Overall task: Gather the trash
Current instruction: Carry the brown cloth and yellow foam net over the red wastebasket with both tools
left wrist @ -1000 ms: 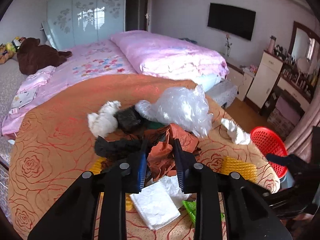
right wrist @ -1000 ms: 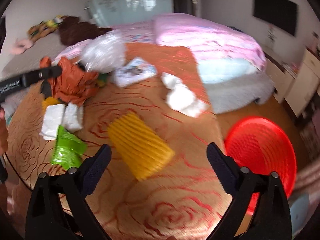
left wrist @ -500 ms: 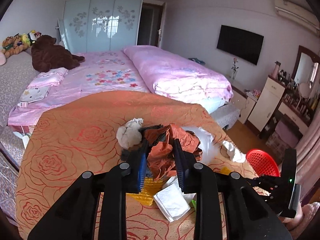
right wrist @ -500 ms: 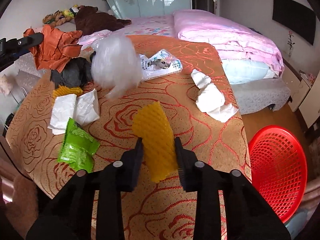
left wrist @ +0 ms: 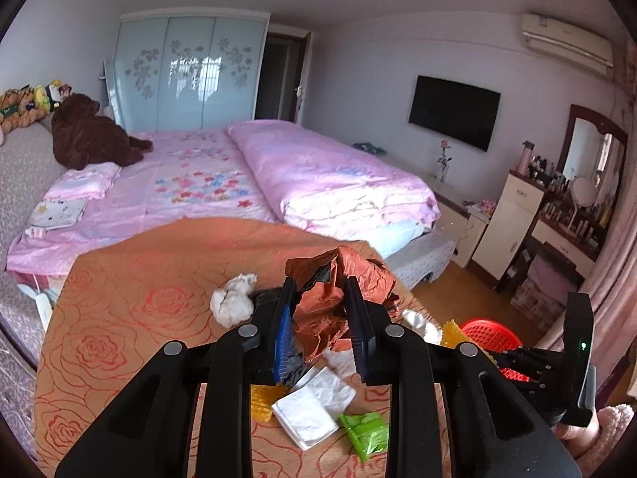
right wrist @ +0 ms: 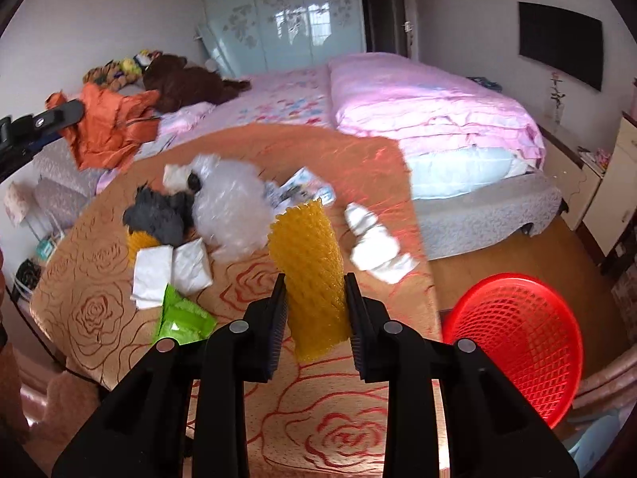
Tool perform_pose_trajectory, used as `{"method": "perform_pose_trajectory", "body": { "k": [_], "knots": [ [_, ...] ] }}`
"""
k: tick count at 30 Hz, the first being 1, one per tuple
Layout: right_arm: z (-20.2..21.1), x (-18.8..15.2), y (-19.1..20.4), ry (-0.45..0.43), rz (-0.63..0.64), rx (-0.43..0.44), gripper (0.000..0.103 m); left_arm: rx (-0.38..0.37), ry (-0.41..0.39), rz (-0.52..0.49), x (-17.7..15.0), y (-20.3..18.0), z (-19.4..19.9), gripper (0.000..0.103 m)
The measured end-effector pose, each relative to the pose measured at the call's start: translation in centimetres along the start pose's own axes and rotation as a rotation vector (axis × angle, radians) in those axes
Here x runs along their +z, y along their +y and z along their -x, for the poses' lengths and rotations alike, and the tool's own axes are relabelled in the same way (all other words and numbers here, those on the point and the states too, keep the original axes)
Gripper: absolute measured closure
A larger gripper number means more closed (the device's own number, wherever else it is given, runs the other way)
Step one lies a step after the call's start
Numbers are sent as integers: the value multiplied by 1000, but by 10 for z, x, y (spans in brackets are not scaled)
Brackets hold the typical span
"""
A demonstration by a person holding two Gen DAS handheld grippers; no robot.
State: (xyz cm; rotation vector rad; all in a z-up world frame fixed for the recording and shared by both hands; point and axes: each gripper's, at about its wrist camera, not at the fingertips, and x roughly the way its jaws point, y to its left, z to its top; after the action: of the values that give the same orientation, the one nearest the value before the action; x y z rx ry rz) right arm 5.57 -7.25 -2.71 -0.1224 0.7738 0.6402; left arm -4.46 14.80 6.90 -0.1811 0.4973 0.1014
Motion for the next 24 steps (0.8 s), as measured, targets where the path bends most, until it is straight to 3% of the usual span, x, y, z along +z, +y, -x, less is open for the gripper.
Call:
{"method": "perform_pose_trajectory", "body": {
  "k": [16,24],
  "knots": [
    [22,-1,-47,-48,-107,-67,75,-64,5,6,9,-8,6,79],
    [22,-4,-69,-44,-156,-132,75,-108,48,-41,11,-34,-16,79]
  ]
}}
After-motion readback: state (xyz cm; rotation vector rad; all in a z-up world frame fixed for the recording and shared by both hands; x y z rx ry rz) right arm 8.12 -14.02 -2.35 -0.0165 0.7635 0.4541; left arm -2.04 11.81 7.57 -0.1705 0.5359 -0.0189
